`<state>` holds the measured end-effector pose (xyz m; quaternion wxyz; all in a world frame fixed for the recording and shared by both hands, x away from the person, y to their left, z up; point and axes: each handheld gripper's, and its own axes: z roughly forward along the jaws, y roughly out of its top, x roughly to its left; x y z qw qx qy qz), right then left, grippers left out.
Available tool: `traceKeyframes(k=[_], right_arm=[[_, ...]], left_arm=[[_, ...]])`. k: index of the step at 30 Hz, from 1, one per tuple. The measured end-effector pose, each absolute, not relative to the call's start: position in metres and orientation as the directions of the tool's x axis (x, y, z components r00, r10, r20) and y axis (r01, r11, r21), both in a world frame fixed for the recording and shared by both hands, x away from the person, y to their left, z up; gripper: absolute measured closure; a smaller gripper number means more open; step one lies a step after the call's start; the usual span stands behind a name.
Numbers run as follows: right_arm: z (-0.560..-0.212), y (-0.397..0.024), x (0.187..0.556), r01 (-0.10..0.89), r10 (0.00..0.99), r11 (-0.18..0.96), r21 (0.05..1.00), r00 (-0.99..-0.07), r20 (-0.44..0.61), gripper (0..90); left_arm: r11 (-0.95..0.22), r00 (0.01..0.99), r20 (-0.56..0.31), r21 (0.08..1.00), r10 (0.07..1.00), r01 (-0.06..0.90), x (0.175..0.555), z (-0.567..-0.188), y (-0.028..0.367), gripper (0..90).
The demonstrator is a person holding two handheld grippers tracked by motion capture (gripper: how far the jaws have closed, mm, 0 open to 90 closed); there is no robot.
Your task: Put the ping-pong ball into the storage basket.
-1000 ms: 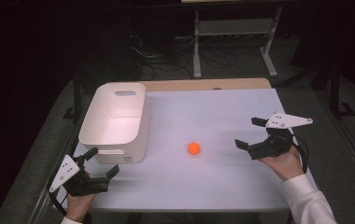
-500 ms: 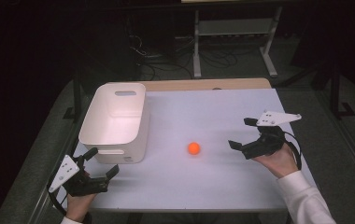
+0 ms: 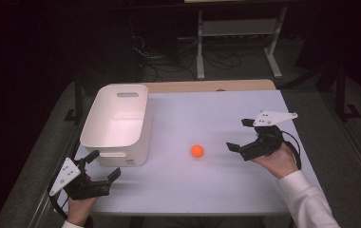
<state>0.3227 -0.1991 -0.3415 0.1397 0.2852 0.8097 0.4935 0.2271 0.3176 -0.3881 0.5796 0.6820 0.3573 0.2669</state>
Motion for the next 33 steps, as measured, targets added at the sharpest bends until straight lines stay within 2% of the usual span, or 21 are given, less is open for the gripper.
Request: traceKeyframes(k=[33], right_arm=[[-0.346, -0.166, 0.335, 0.327, 0.535, 0.406, 0.853, -0.842, 0.069, 0.0]], left_arm=[[-0.075, 0.605, -0.045, 0.982, 0.795, 0.172, 0.226, -0.388, 0.319, 0.0]])
